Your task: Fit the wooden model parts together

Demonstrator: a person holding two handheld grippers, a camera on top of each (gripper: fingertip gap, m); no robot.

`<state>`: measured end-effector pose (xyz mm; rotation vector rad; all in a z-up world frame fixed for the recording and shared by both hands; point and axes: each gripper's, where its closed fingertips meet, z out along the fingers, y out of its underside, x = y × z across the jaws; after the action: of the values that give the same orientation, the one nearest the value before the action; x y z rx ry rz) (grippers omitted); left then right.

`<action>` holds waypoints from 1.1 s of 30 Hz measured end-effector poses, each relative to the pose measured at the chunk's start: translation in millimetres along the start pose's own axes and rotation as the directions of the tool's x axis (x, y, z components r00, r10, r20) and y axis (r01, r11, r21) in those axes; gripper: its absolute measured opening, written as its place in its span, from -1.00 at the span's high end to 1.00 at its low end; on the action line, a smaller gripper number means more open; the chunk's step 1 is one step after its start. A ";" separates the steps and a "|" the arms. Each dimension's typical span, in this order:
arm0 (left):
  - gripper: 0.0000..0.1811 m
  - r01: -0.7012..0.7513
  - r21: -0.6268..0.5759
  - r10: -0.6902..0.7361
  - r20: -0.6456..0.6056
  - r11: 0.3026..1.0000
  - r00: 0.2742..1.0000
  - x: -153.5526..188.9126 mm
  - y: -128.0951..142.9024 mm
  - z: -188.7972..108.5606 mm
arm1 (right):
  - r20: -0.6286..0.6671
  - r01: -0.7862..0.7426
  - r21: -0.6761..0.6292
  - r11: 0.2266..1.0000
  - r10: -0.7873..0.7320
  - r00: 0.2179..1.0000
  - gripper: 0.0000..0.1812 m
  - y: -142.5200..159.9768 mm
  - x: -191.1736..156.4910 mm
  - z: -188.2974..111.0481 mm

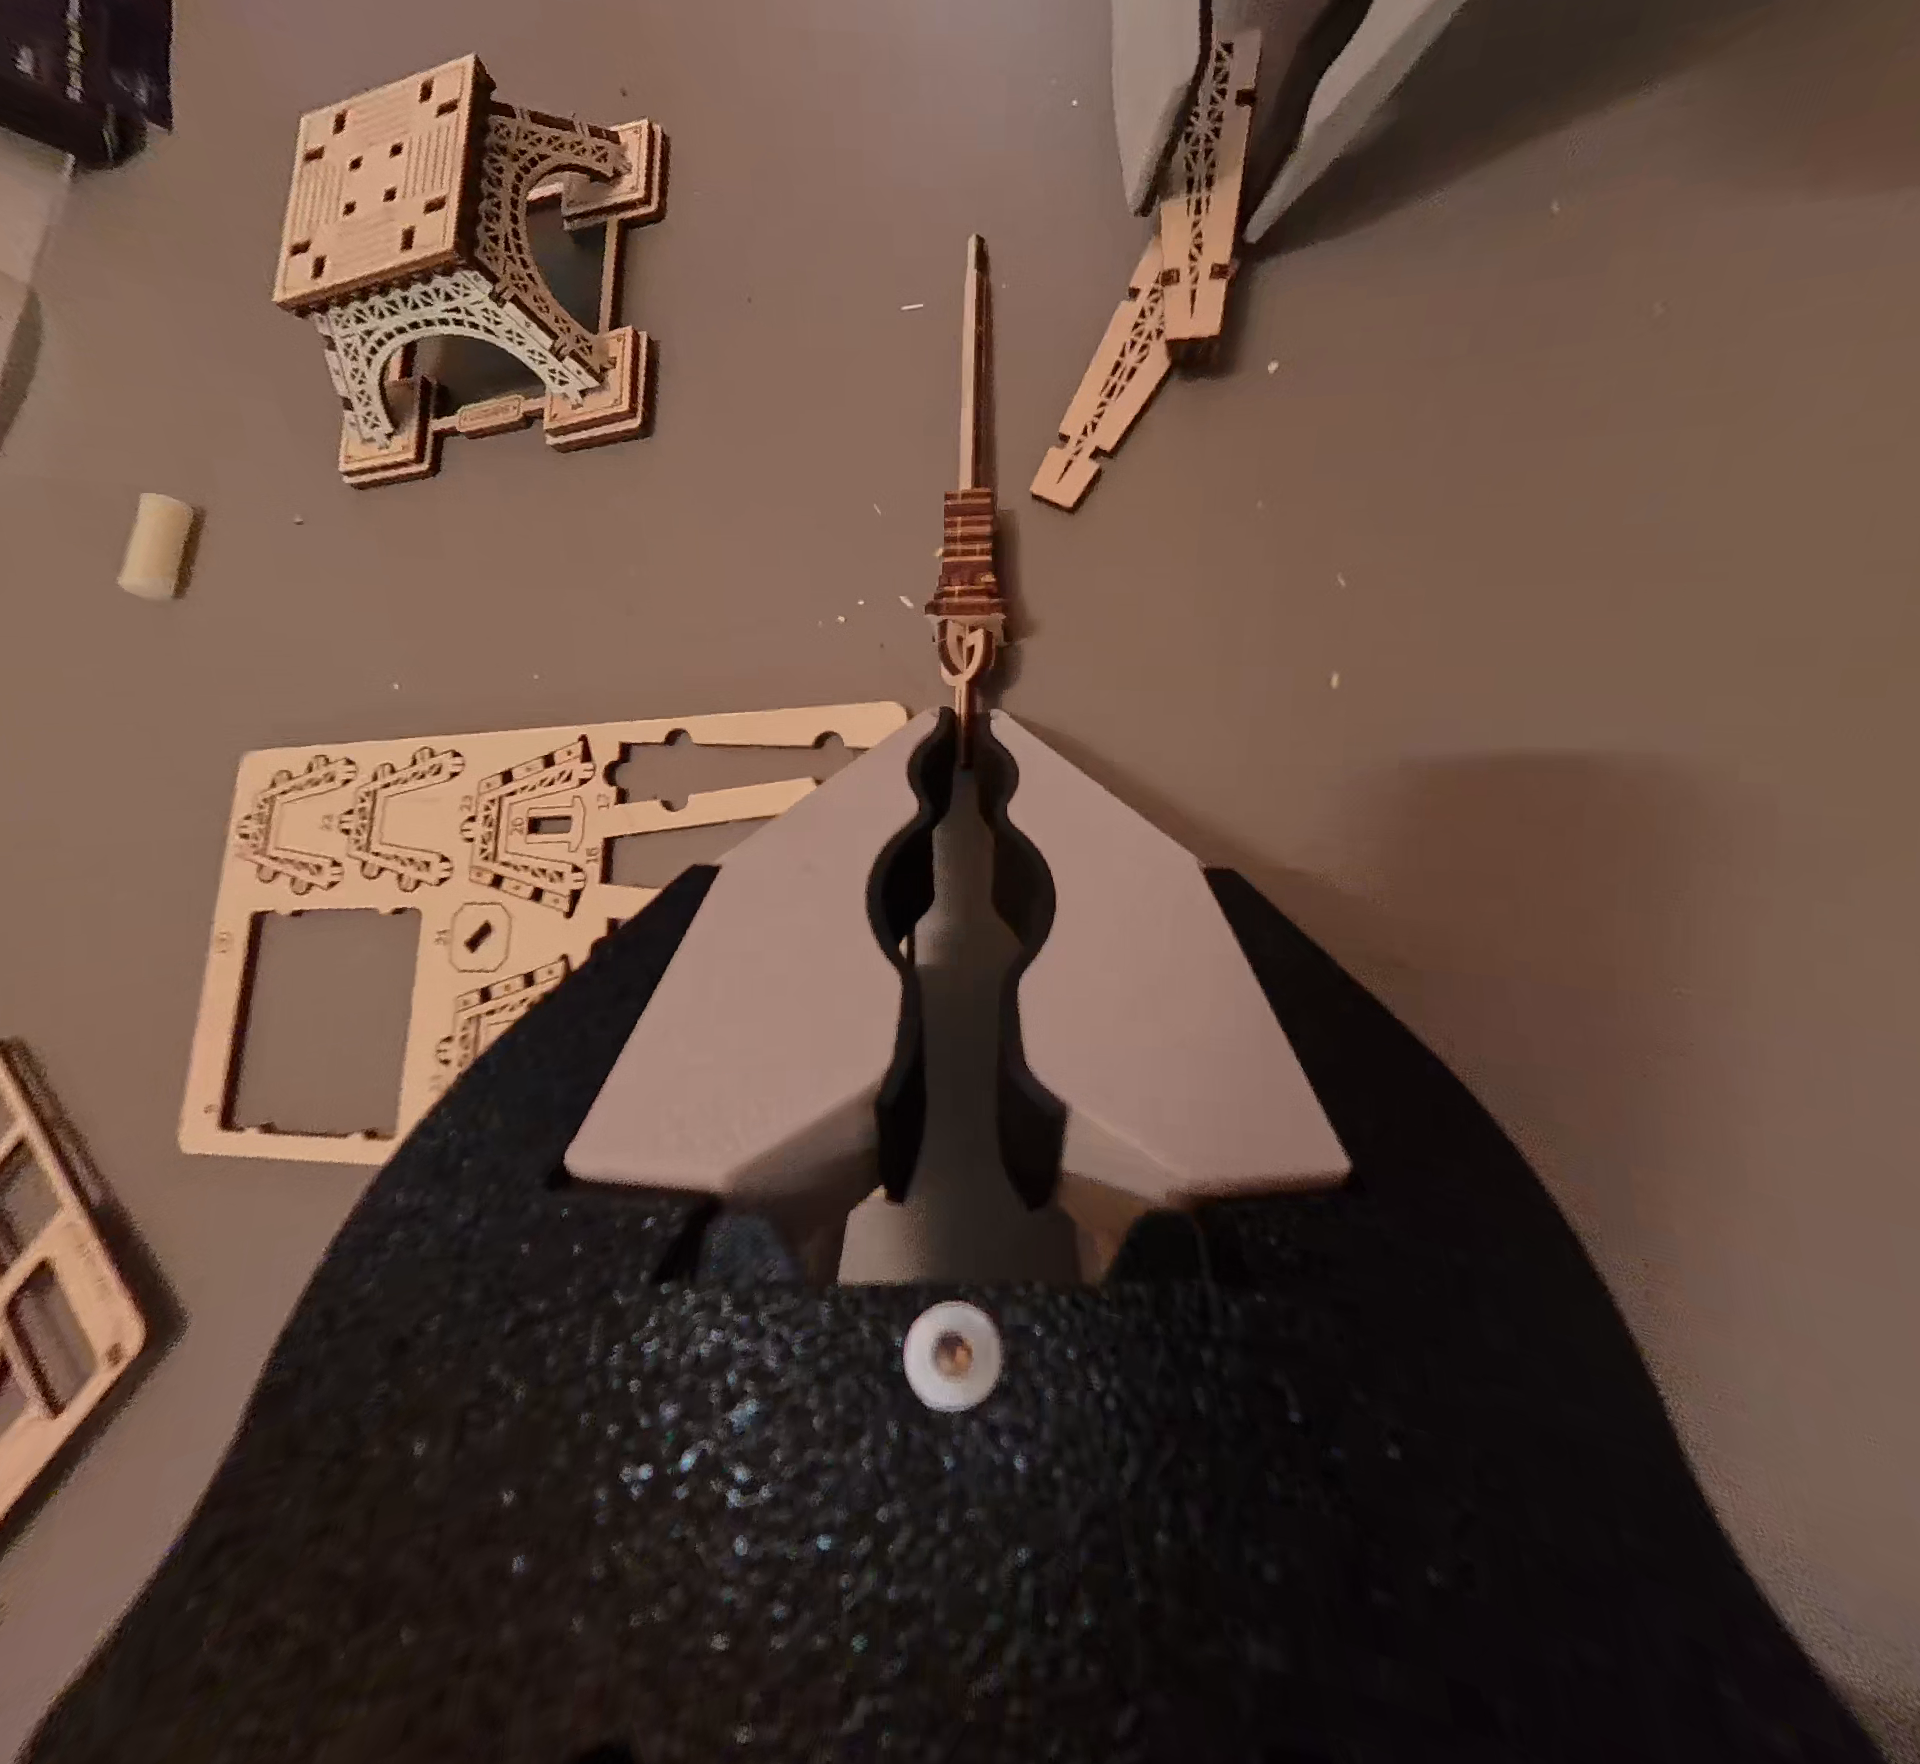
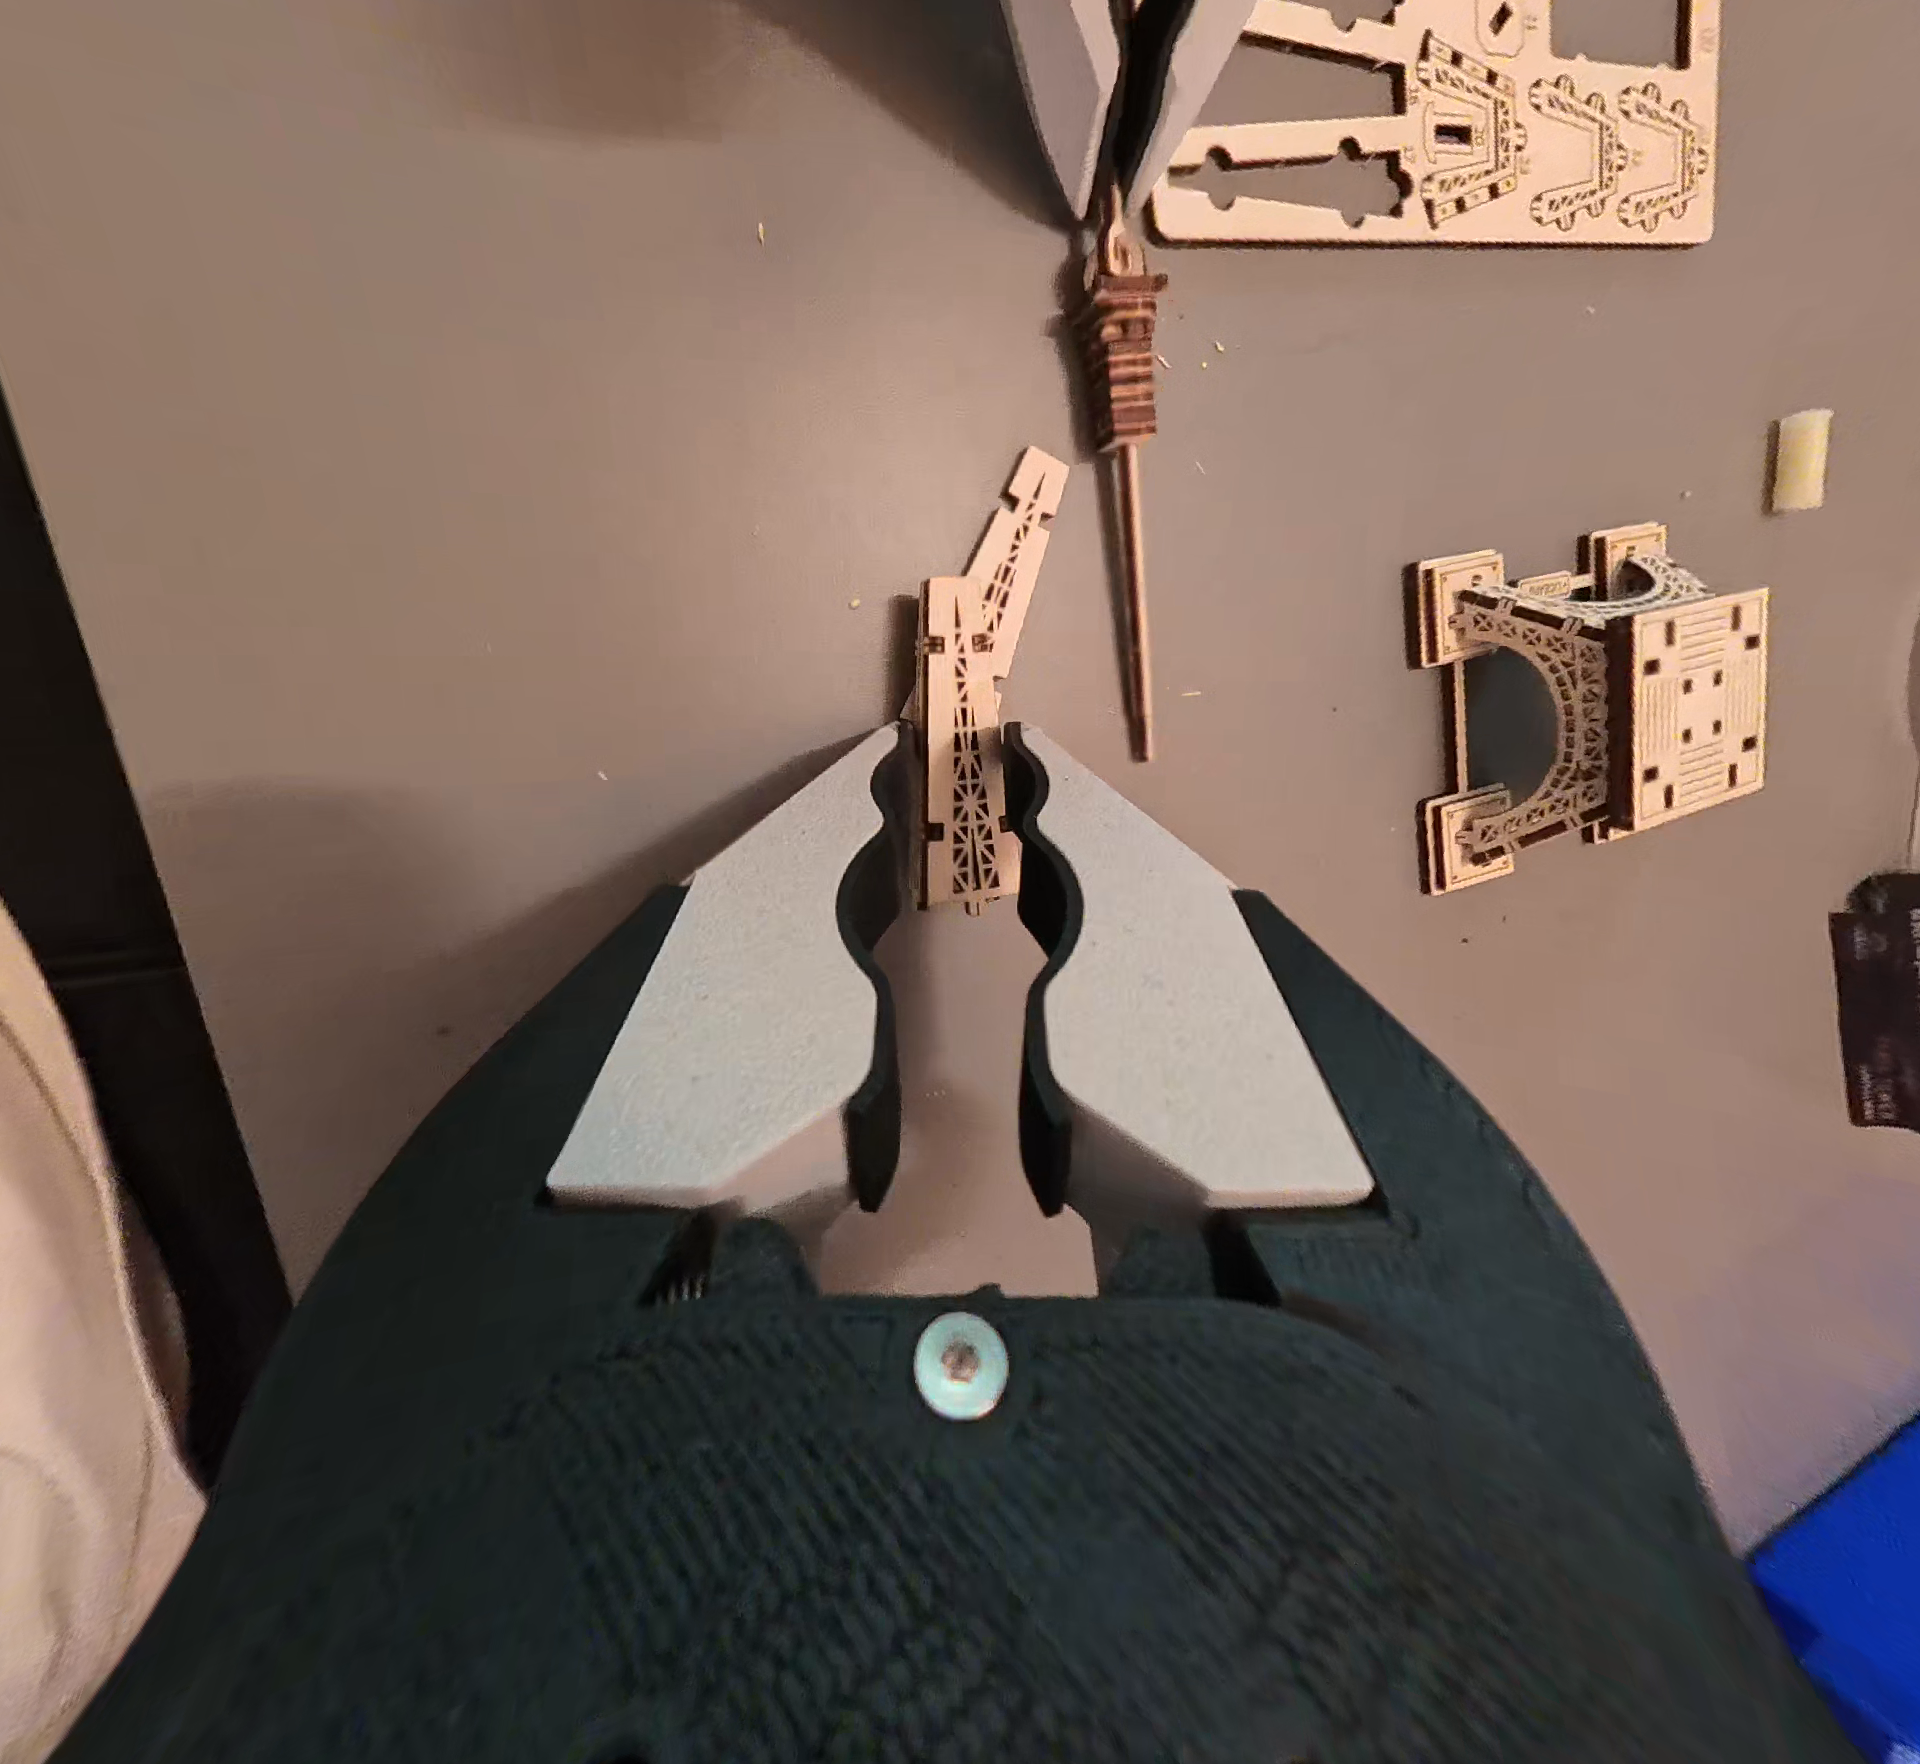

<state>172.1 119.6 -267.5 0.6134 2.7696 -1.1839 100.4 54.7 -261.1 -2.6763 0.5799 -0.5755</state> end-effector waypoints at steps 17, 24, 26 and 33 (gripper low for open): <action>0.98 -0.069 0.079 0.069 -0.001 0.994 0.998 1.0 -4.5 -14.5 | 0.129 -0.031 0.122 0.992 0.015 0.992 0.84 -3.4 37.6 -24.0; 0.98 -0.072 0.082 0.072 0.007 0.994 0.997 0.4 -2.3 -13.9 | 0.166 -0.073 0.045 0.996 0.064 0.984 0.84 11.2 38.3 -3.1; 0.98 -0.074 0.076 0.073 0.008 0.994 0.997 0.9 -1.0 -15.6 | 0.156 -0.074 0.035 0.997 0.068 0.985 0.84 13.5 40.2 -1.7; 0.99 -0.082 0.077 0.080 0.026 0.994 0.996 -0.4 -2.3 -20.8 | 0.167 -0.098 0.046 0.994 0.089 0.982 0.85 12.8 39.8 -2.7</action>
<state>173.5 132.7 -251.2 0.7075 2.6636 -1.2788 128.4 25.0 -251.5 -2.5980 0.6302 -0.3349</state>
